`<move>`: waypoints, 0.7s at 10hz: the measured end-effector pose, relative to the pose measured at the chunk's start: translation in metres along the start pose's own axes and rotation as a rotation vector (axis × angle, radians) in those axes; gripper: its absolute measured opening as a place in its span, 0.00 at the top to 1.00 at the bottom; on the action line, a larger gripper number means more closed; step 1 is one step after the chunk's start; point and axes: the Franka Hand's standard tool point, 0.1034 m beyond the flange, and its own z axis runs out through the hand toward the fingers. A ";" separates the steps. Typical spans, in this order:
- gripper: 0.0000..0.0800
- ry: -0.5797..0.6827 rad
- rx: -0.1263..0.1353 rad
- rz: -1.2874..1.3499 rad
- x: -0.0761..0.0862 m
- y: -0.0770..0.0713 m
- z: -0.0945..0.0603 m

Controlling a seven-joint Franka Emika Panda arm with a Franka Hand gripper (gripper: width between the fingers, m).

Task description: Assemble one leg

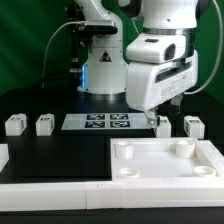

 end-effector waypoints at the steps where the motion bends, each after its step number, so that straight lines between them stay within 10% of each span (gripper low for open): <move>1: 0.19 0.000 0.005 0.133 0.002 -0.006 0.000; 7: 0.19 -0.002 0.044 0.637 0.029 -0.053 0.006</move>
Offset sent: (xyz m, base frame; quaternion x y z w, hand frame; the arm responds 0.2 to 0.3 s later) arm -0.0100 0.0223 -0.0045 -0.0009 0.0033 0.3255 0.9455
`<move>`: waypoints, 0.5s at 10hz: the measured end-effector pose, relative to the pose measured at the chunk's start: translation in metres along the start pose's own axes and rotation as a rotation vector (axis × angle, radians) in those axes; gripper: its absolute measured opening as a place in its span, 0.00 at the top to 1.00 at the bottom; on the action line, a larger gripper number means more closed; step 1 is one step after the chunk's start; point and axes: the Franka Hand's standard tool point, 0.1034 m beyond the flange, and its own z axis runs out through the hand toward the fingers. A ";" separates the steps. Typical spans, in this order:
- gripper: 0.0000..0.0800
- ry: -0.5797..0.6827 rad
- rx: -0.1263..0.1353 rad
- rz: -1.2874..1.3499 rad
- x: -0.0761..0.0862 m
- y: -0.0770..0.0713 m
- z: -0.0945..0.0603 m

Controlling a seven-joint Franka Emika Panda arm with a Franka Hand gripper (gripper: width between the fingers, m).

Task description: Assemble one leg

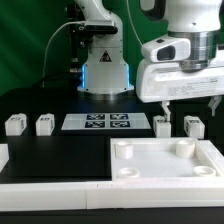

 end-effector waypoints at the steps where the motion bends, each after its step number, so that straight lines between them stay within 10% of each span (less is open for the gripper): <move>1: 0.19 0.000 0.004 0.028 0.000 -0.008 0.001; 5: 0.19 -0.045 0.002 0.031 -0.001 -0.022 0.006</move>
Offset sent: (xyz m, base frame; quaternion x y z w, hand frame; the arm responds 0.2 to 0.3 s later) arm 0.0000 0.0000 0.0000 0.0000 0.0000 0.0000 1.0000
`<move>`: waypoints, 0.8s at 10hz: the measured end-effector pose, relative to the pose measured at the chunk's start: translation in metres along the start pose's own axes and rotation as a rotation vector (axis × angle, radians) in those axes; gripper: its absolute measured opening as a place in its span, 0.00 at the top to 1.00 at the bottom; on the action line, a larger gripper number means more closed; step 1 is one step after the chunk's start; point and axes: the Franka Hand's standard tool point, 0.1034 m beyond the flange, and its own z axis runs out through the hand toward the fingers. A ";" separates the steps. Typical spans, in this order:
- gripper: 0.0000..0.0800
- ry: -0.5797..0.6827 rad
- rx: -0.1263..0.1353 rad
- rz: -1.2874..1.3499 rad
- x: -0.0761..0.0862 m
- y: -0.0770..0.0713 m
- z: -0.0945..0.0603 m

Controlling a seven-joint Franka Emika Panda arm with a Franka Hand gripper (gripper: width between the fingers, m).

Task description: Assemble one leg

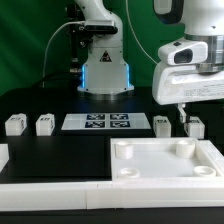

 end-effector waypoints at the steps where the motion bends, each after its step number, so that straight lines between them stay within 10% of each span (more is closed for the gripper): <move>1: 0.19 0.008 0.002 -0.001 0.002 -0.001 -0.001; 8: 0.19 -0.566 -0.045 -0.002 -0.019 0.003 0.008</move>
Offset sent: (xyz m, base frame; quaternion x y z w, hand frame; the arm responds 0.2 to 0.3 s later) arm -0.0076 -0.0046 -0.0059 0.0283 -0.2726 0.0308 0.9612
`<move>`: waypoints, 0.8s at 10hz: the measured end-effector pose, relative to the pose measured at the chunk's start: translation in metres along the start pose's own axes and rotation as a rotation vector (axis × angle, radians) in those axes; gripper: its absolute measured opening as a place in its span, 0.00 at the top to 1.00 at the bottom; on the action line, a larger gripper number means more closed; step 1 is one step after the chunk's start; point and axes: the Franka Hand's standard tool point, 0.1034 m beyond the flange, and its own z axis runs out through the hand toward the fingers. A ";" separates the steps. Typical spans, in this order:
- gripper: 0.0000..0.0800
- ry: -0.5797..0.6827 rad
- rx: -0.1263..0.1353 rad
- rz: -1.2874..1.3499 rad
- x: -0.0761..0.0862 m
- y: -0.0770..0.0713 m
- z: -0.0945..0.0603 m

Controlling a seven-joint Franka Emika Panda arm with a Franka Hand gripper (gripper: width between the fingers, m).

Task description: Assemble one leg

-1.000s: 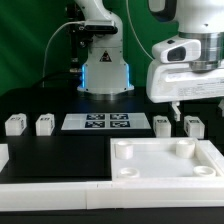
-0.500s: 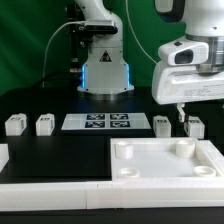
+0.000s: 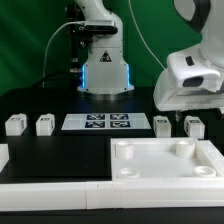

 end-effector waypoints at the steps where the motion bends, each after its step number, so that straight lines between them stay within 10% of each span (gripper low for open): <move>1: 0.19 -0.085 -0.005 -0.001 0.001 0.000 0.004; 8: 0.19 -0.087 -0.005 0.008 0.007 -0.007 0.014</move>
Offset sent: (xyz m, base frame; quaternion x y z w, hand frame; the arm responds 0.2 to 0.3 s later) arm 0.0000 0.0000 0.0000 0.0000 0.0000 0.0000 1.0000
